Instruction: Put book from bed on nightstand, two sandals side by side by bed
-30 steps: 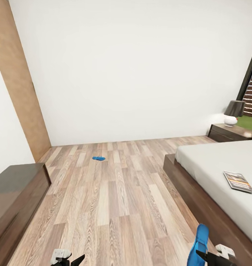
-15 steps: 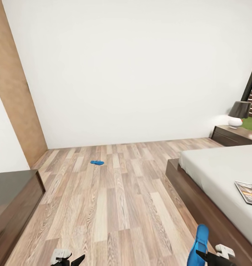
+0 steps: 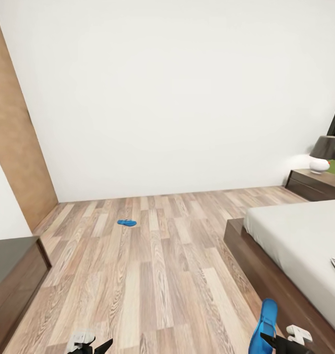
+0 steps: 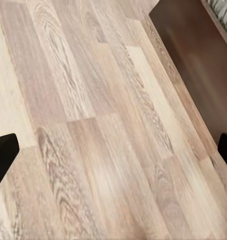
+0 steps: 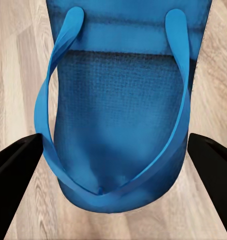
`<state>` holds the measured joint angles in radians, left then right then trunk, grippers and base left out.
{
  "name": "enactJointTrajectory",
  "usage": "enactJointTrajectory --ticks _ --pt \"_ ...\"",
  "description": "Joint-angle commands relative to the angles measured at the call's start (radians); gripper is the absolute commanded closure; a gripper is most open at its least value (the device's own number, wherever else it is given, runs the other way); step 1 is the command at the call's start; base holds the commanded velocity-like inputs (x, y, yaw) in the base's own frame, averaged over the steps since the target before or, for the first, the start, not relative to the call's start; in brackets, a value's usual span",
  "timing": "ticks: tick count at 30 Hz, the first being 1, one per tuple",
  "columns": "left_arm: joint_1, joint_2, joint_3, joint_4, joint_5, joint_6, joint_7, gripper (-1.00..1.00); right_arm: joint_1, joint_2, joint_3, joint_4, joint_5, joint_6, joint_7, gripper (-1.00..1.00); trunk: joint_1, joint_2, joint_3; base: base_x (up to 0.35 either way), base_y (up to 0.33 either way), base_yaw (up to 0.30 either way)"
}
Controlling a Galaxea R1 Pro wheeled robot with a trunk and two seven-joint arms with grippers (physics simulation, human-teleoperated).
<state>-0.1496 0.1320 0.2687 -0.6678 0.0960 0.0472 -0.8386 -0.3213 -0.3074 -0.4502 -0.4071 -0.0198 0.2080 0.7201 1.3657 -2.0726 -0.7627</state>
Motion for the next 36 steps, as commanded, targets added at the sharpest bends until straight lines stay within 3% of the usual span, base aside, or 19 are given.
enactJointTrajectory --ticks 1,36 --pt "-0.001 0.000 0.001 0.001 0.005 0.005 -0.005 -1.00 -0.001 0.001 -0.007 -0.001 -0.003 0.010 0.005 1.00 0.000 0.000 -0.001 0.326 0.000 0.000" --pt "-0.001 0.000 0.000 0.001 0.005 0.005 -0.005 -1.00 -0.001 0.001 -0.007 -0.001 -0.003 0.010 0.005 1.00 0.000 0.000 -0.001 0.326 0.000 0.000"
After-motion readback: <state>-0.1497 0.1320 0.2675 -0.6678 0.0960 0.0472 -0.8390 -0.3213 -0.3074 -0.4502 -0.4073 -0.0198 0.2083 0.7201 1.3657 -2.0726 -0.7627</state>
